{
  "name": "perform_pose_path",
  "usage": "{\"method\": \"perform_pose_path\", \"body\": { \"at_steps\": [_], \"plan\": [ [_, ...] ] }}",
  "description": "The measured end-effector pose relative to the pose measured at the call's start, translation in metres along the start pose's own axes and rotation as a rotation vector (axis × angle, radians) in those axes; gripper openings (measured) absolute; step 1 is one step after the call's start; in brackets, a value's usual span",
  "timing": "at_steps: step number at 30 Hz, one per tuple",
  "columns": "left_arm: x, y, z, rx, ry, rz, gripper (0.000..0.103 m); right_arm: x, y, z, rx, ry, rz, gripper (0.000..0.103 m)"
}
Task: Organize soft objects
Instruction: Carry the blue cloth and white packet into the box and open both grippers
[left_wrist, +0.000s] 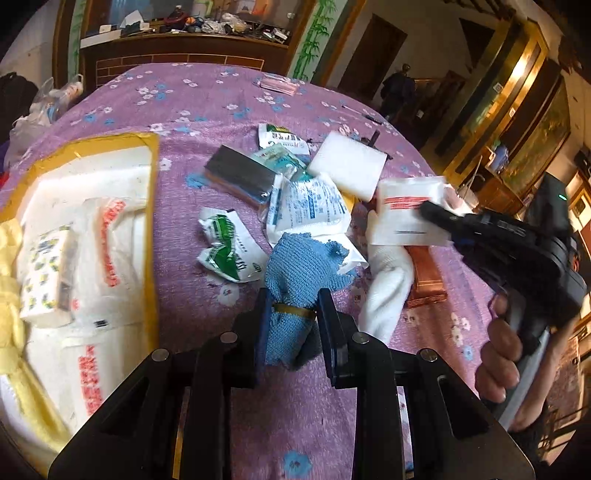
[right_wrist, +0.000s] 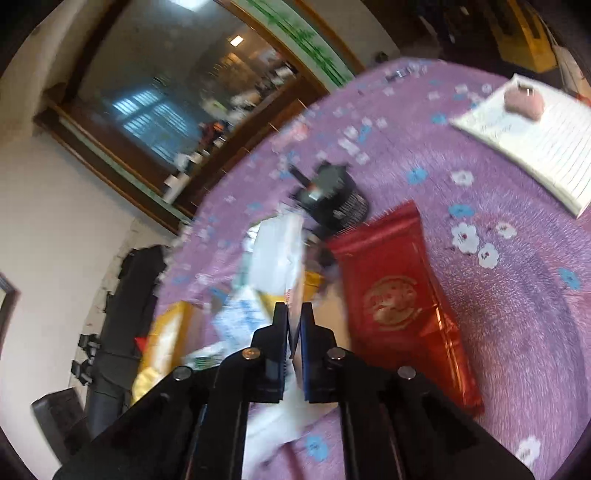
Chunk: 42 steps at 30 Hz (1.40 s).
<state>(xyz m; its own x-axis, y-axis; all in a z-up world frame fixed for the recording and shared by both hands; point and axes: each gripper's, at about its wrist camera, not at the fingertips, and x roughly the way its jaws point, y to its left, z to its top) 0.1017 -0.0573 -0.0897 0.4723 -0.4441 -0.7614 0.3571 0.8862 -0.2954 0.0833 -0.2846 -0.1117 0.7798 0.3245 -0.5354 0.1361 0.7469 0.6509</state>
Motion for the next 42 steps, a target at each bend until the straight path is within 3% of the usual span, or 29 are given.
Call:
{"method": "perform_pose_path", "body": {
  "at_steps": [4, 8, 12, 17, 22, 25, 28, 30, 31, 34, 36, 38, 40, 42],
  "plan": [
    [-0.038, 0.007, 0.001, -0.021, -0.059, 0.000, 0.024, -0.027, 0.031, -0.009, -0.076, -0.058, 0.095, 0.004],
    [-0.079, 0.029, 0.003, -0.065, -0.099, 0.030, 0.024, -0.022, 0.065, -0.021, -0.112, 0.010, 0.256, 0.004],
    [-0.111, 0.069, 0.010, -0.128, -0.137, 0.120, 0.024, 0.012, 0.102, -0.037, -0.155, 0.133, 0.380, 0.004],
    [-0.110, 0.122, 0.023, -0.209, -0.151, 0.189, 0.024, 0.067, 0.137, -0.053, -0.214, 0.260, 0.401, 0.003],
    [-0.075, 0.175, 0.041, -0.259, -0.103, 0.261, 0.024, 0.116, 0.162, -0.067, -0.263, 0.324, 0.343, 0.003],
    [-0.055, 0.189, 0.044, -0.264, -0.069, 0.271, 0.024, 0.137, 0.170, -0.071, -0.266, 0.364, 0.341, 0.004],
    [-0.037, 0.201, 0.044, -0.290, -0.019, 0.333, 0.025, 0.147, 0.174, -0.076, -0.266, 0.391, 0.330, 0.007],
    [-0.034, 0.205, 0.042, -0.303, -0.022, 0.310, 0.025, 0.147, 0.174, -0.078, -0.264, 0.386, 0.313, 0.008],
    [-0.034, 0.204, 0.041, -0.304, -0.019, 0.307, 0.027, 0.148, 0.174, -0.079, -0.267, 0.389, 0.327, 0.008],
    [-0.036, 0.204, 0.037, -0.318, -0.019, 0.276, 0.055, 0.142, 0.174, -0.080, -0.282, 0.366, 0.337, 0.009],
    [-0.040, 0.202, 0.036, -0.338, -0.032, 0.256, 0.057, 0.136, 0.175, -0.080, -0.298, 0.346, 0.339, 0.026],
    [-0.043, 0.197, 0.035, -0.334, -0.040, 0.263, 0.061, 0.126, 0.176, -0.080, -0.313, 0.315, 0.328, 0.058],
    [-0.049, 0.188, 0.032, -0.338, -0.058, 0.291, 0.061, 0.108, 0.176, -0.081, -0.342, 0.245, 0.345, 0.061],
    [-0.062, 0.174, 0.028, -0.336, -0.119, 0.305, 0.061, 0.091, 0.177, -0.082, -0.375, 0.234, 0.365, 0.061]
  ]
}}
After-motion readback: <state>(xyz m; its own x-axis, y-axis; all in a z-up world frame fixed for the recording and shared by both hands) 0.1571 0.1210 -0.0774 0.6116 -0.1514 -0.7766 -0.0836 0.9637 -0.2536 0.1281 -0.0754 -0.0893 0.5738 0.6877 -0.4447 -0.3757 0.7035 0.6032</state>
